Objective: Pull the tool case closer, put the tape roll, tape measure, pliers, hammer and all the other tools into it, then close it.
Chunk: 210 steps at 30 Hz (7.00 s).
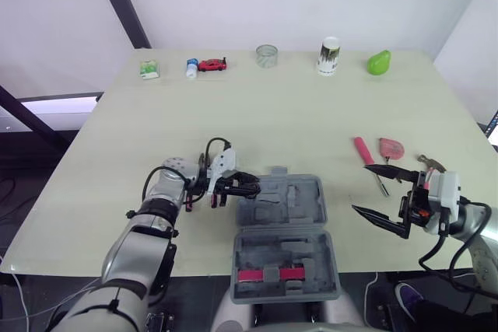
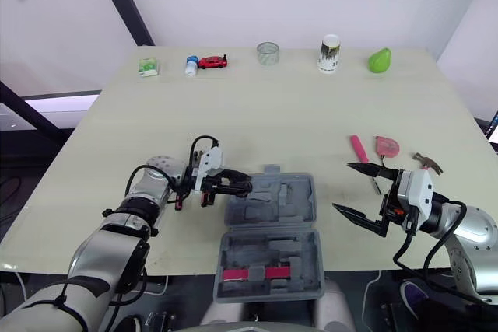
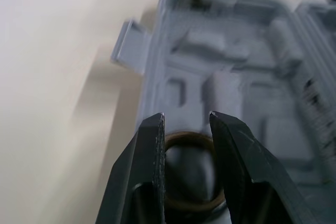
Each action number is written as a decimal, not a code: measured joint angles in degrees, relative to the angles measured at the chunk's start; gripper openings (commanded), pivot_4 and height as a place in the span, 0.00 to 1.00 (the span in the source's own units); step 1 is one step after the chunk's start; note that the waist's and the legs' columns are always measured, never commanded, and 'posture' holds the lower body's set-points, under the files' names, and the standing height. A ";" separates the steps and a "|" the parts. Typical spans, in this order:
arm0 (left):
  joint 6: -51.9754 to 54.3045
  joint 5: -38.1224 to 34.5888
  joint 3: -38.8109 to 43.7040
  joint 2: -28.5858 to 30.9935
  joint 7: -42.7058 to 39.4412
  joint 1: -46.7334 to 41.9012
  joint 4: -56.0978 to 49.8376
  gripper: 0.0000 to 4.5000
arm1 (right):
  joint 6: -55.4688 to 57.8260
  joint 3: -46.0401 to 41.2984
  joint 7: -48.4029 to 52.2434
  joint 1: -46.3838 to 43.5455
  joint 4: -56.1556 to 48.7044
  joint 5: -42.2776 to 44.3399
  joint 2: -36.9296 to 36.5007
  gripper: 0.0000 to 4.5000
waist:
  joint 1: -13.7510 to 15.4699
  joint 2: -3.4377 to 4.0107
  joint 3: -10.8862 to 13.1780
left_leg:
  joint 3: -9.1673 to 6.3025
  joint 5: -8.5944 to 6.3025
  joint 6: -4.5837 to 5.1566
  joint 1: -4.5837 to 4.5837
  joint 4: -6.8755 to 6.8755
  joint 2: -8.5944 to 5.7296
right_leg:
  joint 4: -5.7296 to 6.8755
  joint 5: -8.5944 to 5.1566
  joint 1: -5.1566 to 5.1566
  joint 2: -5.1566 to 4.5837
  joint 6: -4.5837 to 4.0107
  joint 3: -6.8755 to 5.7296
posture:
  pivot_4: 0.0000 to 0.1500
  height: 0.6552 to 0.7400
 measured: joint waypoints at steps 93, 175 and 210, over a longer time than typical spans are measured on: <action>51.45 -36.84 18.61 21.14 12.91 33.83 -80.83 0.97 | 23.75 -3.30 -40.04 -21.78 31.13 -14.50 7.15 1.00 | -1.46 0.30 -0.05 | 0.19 -0.02 -0.07 0.66 -1.10 0.33 | -0.89 -0.09 0.55 -0.46 -0.20 -0.48 | 1.00 1.00; 54.28 -40.09 12.63 20.98 8.53 25.39 -84.45 1.00 | 52.95 2.73 -49.20 9.29 -14.16 -14.46 14.30 0.00 | -1.31 0.25 -0.04 | 0.08 -0.01 -0.09 0.71 -1.11 0.51 | -0.90 -0.13 0.58 -0.09 -0.21 -0.39 | 1.00 1.00; 55.03 -40.06 10.98 22.85 5.42 26.87 -85.85 1.00 | 45.95 -1.65 -24.93 26.44 -25.87 -3.68 -1.63 0.99 | -0.92 0.03 0.03 | 0.08 -0.01 -0.08 0.72 -1.04 0.52 | -0.92 -0.14 0.60 -0.06 -0.19 -0.37 | 1.00 1.00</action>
